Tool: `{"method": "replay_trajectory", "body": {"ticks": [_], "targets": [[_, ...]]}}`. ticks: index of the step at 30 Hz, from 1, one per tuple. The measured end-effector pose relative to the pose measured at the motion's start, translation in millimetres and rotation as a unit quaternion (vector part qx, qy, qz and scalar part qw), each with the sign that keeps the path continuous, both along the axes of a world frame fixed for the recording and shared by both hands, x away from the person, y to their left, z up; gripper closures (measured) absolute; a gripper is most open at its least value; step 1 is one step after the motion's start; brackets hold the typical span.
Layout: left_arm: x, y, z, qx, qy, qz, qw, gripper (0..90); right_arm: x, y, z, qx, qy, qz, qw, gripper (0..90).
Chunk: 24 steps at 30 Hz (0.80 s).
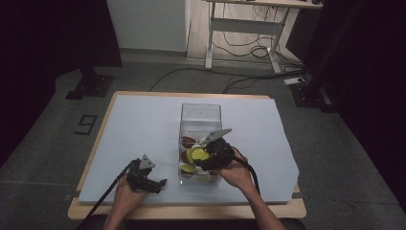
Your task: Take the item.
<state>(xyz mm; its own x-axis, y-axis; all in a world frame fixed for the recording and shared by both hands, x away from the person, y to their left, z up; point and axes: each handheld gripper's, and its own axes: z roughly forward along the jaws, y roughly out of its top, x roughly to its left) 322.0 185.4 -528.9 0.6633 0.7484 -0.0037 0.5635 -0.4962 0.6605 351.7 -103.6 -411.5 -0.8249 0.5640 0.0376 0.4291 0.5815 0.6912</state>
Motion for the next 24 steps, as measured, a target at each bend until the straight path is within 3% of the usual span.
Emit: {"method": "replay_trajectory", "body": {"ticks": [24], "targets": [[0.0,0.0,0.0,0.0,0.0,0.0,1.0,0.0,1.5,-33.3,21.2,0.007,-0.016,-0.02,0.9996,38.4]]}}
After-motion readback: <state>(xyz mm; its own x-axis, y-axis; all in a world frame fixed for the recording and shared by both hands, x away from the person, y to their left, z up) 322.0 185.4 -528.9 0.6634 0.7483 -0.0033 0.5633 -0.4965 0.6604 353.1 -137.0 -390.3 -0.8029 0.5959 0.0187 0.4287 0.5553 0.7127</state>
